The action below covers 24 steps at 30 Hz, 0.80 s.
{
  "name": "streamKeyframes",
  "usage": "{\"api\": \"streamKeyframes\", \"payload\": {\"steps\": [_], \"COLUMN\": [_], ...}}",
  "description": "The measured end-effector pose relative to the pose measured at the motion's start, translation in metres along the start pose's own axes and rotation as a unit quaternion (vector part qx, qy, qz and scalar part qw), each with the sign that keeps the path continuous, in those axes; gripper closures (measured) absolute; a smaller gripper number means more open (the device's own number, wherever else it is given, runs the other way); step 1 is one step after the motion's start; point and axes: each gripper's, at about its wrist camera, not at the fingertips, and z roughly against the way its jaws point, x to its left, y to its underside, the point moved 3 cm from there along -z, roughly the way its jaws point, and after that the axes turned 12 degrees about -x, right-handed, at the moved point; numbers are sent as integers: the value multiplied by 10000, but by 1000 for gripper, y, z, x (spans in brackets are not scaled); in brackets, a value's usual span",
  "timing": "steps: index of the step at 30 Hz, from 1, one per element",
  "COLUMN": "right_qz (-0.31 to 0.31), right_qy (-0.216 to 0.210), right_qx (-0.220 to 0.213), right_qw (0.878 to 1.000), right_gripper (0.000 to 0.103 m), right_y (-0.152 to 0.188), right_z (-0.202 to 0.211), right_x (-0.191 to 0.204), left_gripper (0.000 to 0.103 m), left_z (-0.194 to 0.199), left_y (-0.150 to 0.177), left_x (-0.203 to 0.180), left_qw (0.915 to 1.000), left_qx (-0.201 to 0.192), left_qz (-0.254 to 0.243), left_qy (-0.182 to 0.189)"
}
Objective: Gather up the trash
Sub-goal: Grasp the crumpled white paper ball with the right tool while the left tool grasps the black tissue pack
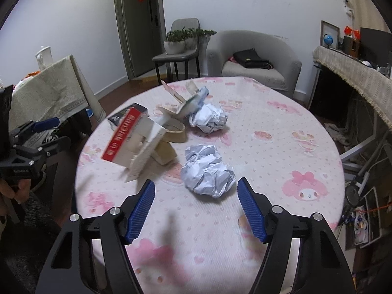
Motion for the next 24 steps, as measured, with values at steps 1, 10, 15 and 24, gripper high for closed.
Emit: {"api": "streamKeyframes", "payload": {"steps": [1, 10, 15, 24], "right_qz": [-19, -195, -180, -433], "right_qy": [-5, -255, -329, -296], "right_qx": [41, 250, 248, -78], "right_qw": [10000, 9992, 9990, 9986], "right_gripper": [37, 45, 53, 54], "right_y": [0, -3, -8, -38], "right_z": [-5, -35, -43, -36], "right_x": [-3, -14, -11, -26], "left_gripper": [3, 3, 3, 4], "left_z": [-5, -48, -69, -99], "left_y": [-1, -4, -10, -16], "left_x": [1, 3, 8, 15], "left_qw": [10000, 9995, 9988, 9984], "left_qx": [16, 228, 262, 334], "left_qz": [-2, 29, 164, 229], "left_qy": [11, 229, 378, 387]}}
